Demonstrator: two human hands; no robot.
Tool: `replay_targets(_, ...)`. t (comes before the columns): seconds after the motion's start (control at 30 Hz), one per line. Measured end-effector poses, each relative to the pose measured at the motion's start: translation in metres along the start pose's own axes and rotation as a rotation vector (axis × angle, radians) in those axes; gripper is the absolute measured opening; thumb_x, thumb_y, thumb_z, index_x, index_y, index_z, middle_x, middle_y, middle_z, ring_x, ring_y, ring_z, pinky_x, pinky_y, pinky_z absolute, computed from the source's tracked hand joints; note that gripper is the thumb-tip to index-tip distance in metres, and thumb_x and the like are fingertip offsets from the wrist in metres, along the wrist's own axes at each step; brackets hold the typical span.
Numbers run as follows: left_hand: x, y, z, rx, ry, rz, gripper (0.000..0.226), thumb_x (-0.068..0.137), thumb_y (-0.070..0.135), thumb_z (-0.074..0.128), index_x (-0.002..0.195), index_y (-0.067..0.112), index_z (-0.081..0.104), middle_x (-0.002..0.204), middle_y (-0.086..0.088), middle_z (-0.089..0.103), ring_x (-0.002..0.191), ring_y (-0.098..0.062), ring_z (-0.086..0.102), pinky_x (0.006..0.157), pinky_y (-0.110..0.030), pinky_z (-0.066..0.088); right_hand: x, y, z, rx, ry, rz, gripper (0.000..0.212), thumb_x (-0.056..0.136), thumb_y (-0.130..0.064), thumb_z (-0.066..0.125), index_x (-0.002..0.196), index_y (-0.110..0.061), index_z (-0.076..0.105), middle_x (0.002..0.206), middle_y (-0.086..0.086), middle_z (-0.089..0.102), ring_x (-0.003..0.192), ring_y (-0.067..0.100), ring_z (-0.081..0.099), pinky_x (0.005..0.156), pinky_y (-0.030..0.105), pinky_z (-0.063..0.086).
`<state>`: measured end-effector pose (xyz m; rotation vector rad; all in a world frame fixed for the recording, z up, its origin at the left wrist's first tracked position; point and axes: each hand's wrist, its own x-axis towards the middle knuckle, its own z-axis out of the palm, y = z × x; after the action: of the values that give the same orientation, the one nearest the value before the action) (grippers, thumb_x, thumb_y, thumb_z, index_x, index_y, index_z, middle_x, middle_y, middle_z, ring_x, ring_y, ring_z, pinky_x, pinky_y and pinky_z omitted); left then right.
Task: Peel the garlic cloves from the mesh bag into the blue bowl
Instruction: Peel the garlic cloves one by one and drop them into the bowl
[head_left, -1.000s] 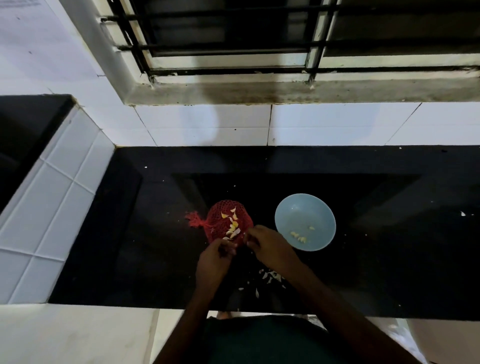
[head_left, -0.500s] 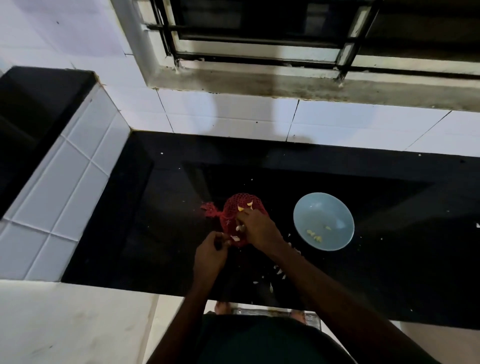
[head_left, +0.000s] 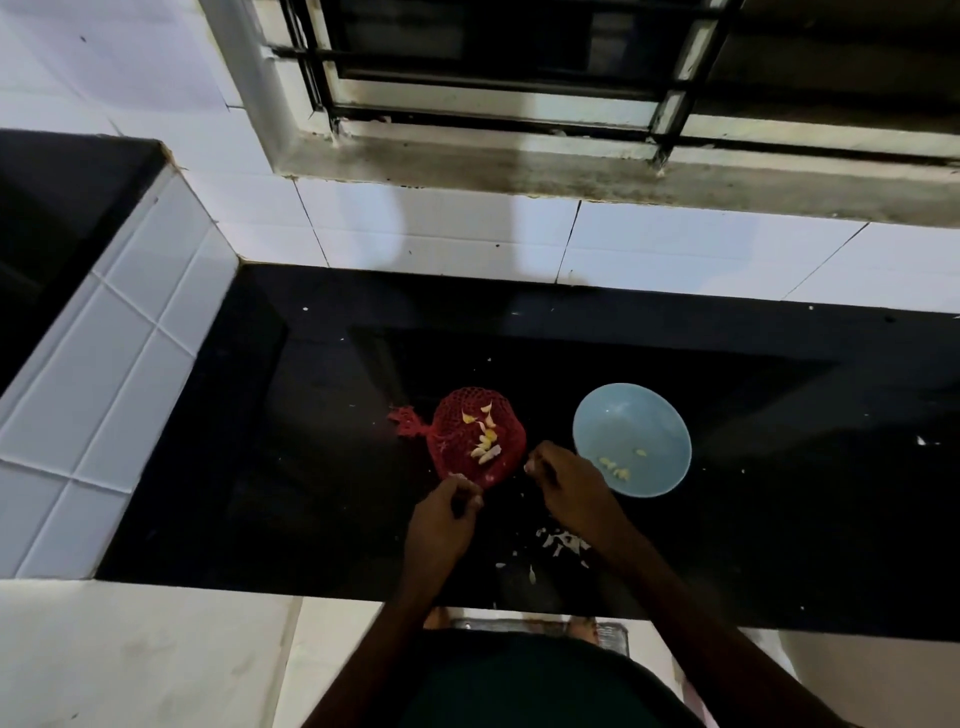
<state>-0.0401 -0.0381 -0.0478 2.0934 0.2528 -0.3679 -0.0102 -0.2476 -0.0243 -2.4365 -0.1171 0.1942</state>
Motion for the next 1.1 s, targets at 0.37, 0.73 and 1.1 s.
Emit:
replay_targets(0.37,-0.002,-0.001,0.033,0.149,-0.114,0.005,0.008,0.096,0.026,0.063,0.101,0.031,0.068,0.097,0.011,0.073,0.088,-0.005,0.067,0.084,-0.036,0.057,-0.035,0.017,0.035,-0.278,-0.040,-0.049,0.024,0.094,-0.043,0.051,0.099,-0.026,0.067,0.096,-0.002,0.073,0.091,0.019,0.069,0.074,0.033,0.051)
replay_targets(0.73,0.001,-0.004,0.039,0.161,-0.068,0.010,0.009,0.098,0.026,0.061,0.103,0.028,0.069,0.099,0.009,0.073,0.090,-0.010,0.067,0.084,-0.036,0.055,-0.033,0.010,0.041,-0.399,-0.138,-0.035,0.040,0.101,-0.047,0.031,0.104,-0.024,0.063,0.103,0.002,0.072,0.095,0.024,0.069,0.077,0.036,0.049)
replay_targets(1.1,0.003,-0.008,0.040,0.192,-0.086,-0.003,0.014,0.095,0.024,0.061,0.106,0.031,0.067,0.105,0.011,0.073,0.096,-0.012,0.067,0.083,-0.032,0.052,-0.017,-0.001,0.040,-0.532,-0.216,-0.029,0.028,0.101,-0.037,0.043,0.107,-0.021,0.065,0.105,0.006,0.073,0.095,0.029,0.071,0.073,0.037,0.051)
